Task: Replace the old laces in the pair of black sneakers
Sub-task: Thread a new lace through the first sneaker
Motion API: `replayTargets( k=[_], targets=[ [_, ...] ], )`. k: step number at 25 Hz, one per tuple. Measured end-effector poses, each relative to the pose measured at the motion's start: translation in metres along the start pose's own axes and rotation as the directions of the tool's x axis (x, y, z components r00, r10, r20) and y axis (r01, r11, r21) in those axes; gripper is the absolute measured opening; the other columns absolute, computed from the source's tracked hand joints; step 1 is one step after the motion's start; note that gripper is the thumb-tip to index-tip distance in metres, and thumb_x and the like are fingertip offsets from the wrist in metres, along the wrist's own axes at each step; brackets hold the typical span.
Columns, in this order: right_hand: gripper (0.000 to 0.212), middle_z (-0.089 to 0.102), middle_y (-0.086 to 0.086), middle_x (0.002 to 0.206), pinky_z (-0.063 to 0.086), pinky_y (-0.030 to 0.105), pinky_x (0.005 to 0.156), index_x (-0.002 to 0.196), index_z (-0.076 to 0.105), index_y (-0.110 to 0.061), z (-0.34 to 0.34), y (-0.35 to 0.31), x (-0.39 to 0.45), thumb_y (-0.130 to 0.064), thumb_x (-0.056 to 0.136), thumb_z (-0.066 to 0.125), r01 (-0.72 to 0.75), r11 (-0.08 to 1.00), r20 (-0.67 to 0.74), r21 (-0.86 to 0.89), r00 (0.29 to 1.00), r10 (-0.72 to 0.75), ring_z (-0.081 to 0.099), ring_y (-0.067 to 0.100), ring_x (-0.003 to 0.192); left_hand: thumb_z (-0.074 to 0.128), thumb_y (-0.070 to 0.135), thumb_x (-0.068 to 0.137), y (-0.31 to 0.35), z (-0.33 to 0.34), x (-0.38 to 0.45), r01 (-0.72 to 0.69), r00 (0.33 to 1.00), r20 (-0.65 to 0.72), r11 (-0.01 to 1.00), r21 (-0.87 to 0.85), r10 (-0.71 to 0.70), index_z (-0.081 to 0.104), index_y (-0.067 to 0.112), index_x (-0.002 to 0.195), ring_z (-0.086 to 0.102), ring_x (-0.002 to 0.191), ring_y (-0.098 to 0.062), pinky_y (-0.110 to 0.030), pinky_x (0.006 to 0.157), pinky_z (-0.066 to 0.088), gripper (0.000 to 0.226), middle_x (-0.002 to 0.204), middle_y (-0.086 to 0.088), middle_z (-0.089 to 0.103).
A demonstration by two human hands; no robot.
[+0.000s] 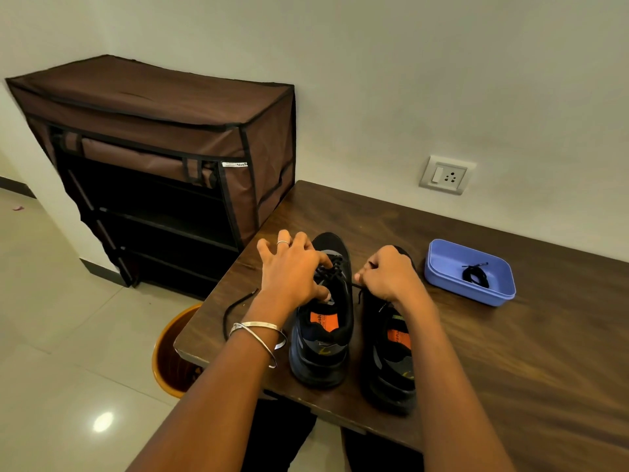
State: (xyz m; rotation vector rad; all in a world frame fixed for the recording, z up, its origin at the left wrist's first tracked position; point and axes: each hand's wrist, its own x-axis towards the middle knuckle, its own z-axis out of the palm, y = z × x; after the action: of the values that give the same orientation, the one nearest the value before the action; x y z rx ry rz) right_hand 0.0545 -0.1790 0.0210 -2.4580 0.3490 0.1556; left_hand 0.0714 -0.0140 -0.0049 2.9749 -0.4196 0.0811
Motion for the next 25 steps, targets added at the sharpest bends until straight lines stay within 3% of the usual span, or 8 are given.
replayTargets(
  k=[3,6,8,12,16,18,20,25],
  targets=[
    [0.014,0.07,0.008,0.094,0.051,0.037,0.081,0.092,0.07,0.001,-0.019,0.003,-0.003,-0.013,0.09,0.068,0.039,0.994,-0.009,0.099,0.999,-0.038,0.064,0.028,0.095,0.072,0.062,0.07,-0.002,0.002,0.001,0.047,0.998,0.039,0.998,-0.051,-0.045,0.048,0.048,0.131,0.025,0.131,-0.027,-0.057,0.107,0.016,0.068,0.132,0.004,0.041],
    [0.042,0.065,0.01,0.116,0.05,0.036,0.092,0.12,0.067,-0.015,-0.009,0.0,-0.009,-0.027,0.082,0.08,0.059,0.985,0.211,-0.16,0.977,-0.025,0.062,0.028,0.107,0.071,0.061,0.071,-0.003,0.004,0.001,0.088,0.995,0.056,0.993,-0.082,-0.084,0.046,0.045,0.134,0.027,0.132,-0.027,-0.059,0.107,0.014,0.069,0.133,0.003,0.045],
    [0.029,0.067,0.014,0.113,0.053,0.035,0.086,0.107,0.071,-0.012,0.001,-0.003,-0.006,-0.025,0.083,0.079,0.057,0.971,0.241,-0.232,0.971,0.0,0.066,0.028,0.101,0.07,0.06,0.073,-0.002,0.006,0.0,0.1,0.993,0.066,0.991,-0.091,-0.095,0.047,0.044,0.134,0.029,0.132,-0.025,-0.059,0.107,0.013,0.067,0.132,0.005,0.048],
    [0.012,0.073,0.004,0.085,0.051,0.021,0.071,0.084,0.078,-0.009,-0.018,0.002,-0.008,-0.005,0.088,0.068,0.064,0.97,0.028,0.233,0.997,-0.072,0.065,0.012,0.082,0.069,0.059,0.076,-0.004,0.007,0.001,0.121,0.99,0.089,0.985,-0.12,-0.11,0.051,0.043,0.131,0.032,0.131,-0.023,-0.061,0.107,0.012,0.06,0.127,0.009,0.055],
    [0.026,0.075,0.012,0.103,0.038,0.02,0.059,0.074,0.067,-0.009,-0.046,0.011,-0.02,-0.007,0.097,0.054,0.15,0.52,-0.102,0.841,0.988,-0.12,0.063,0.013,0.082,0.069,0.057,0.077,-0.007,0.01,0.004,0.151,0.982,0.139,0.972,-0.179,-0.127,0.054,0.043,0.127,0.034,0.132,-0.02,-0.061,0.107,0.01,0.055,0.12,0.01,0.062],
    [0.032,0.075,0.01,0.08,0.034,0.025,0.058,0.068,0.058,-0.013,-0.049,0.015,-0.021,-0.02,0.098,0.055,0.137,0.402,-0.114,0.905,0.99,-0.08,0.059,0.016,0.067,0.068,0.058,0.077,-0.008,0.012,0.004,0.166,0.978,0.158,0.966,-0.199,-0.135,0.055,0.044,0.125,0.039,0.128,-0.019,-0.059,0.107,0.012,0.052,0.117,0.012,0.064],
    [0.035,0.057,-0.001,0.051,0.033,0.029,0.06,0.063,0.052,-0.018,-0.047,0.016,-0.02,-0.03,0.094,0.064,0.143,0.441,-0.151,0.886,0.988,-0.018,0.048,0.014,0.053,0.068,0.059,0.076,-0.007,0.013,0.003,0.185,0.975,0.163,0.958,-0.221,-0.15,0.057,0.042,0.123,0.049,0.12,-0.016,-0.055,0.105,0.017,0.051,0.113,0.014,0.065],
    [0.04,0.039,-0.005,0.045,0.031,0.03,0.059,0.056,0.05,-0.022,-0.046,0.009,-0.021,-0.027,0.09,0.07,0.237,0.402,-0.258,0.884,0.966,-0.004,0.036,0.01,0.045,0.075,0.052,0.073,-0.007,0.017,0.006,0.272,0.954,0.225,0.891,-0.363,-0.199,0.061,0.035,0.118,0.058,0.109,-0.024,-0.049,0.097,0.044,0.05,0.116,0.002,0.063]
  ],
)
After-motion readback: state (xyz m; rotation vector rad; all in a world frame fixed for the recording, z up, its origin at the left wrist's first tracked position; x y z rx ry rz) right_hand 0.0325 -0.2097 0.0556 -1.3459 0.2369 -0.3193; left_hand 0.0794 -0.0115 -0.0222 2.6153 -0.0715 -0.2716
